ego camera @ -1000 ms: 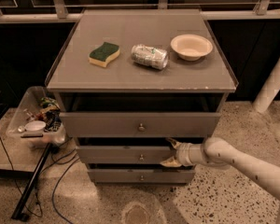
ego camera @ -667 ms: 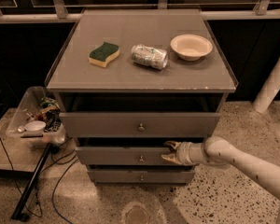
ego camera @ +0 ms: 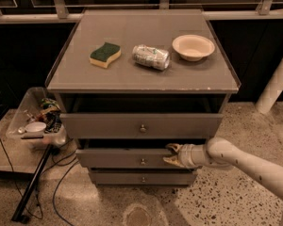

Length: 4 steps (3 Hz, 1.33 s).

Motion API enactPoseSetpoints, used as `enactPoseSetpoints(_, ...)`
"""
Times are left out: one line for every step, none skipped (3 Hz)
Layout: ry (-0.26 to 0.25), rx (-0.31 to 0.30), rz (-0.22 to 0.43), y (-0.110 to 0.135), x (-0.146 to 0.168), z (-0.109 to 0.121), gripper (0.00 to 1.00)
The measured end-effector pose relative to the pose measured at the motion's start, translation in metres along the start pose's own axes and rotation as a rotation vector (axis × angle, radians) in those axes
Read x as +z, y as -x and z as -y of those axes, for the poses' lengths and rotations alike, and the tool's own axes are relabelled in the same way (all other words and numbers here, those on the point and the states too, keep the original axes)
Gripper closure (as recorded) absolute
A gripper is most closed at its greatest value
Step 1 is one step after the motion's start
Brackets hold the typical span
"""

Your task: Open middle drawer

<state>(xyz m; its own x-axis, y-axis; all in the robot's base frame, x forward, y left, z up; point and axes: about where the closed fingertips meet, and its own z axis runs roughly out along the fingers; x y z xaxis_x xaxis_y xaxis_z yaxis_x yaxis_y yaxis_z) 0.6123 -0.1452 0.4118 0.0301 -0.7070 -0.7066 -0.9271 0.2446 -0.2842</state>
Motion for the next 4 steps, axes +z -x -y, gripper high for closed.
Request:
enactPoseSetpoints(0.006,-0.003,0.009,-0.0006,0.0008,-0.0088,1.0)
enactPoseSetpoints(0.006,-0.003,0.009,-0.0007,-0.0003,-0.008,1.0)
enactPoseSetpoints(0.002,0.001,0.012,-0.0031,-0.0048,-0.015,1.0)
enactPoseSetpoints(0.002,0.001,0.012,-0.0013,-0.0066,-0.0145,0.82)
